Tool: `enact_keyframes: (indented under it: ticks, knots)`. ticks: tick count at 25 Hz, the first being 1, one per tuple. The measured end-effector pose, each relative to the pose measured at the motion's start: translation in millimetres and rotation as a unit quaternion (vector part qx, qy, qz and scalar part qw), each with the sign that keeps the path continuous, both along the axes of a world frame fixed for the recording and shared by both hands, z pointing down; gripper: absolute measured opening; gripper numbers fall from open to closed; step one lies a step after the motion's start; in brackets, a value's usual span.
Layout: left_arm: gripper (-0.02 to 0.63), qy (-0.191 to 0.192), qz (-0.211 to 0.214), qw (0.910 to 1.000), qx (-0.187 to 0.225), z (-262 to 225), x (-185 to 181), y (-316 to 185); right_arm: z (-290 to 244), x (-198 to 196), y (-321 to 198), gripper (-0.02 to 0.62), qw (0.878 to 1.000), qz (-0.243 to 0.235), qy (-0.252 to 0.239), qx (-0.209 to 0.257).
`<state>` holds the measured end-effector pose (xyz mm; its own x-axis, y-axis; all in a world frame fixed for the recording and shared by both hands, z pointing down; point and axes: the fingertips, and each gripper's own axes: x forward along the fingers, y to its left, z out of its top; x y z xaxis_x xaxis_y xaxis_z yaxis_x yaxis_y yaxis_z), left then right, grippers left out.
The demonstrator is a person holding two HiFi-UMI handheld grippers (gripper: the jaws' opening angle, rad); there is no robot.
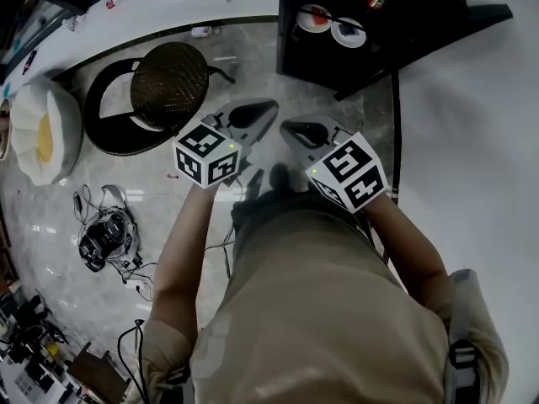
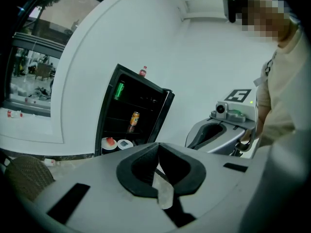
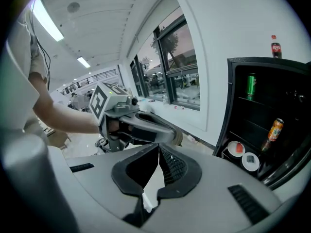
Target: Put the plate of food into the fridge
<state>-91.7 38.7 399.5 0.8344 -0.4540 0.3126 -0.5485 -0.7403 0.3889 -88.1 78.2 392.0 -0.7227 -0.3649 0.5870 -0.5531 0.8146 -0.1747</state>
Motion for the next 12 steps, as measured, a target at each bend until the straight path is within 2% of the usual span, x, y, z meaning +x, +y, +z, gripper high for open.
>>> enact_keyframes:
  ticks: [12]
  knots:
    - [0.010,-0.003,0.012,0.9998,0.014,-11,7,16,-7,9,13,0.023,1.000,0.014,0.004,0.009]
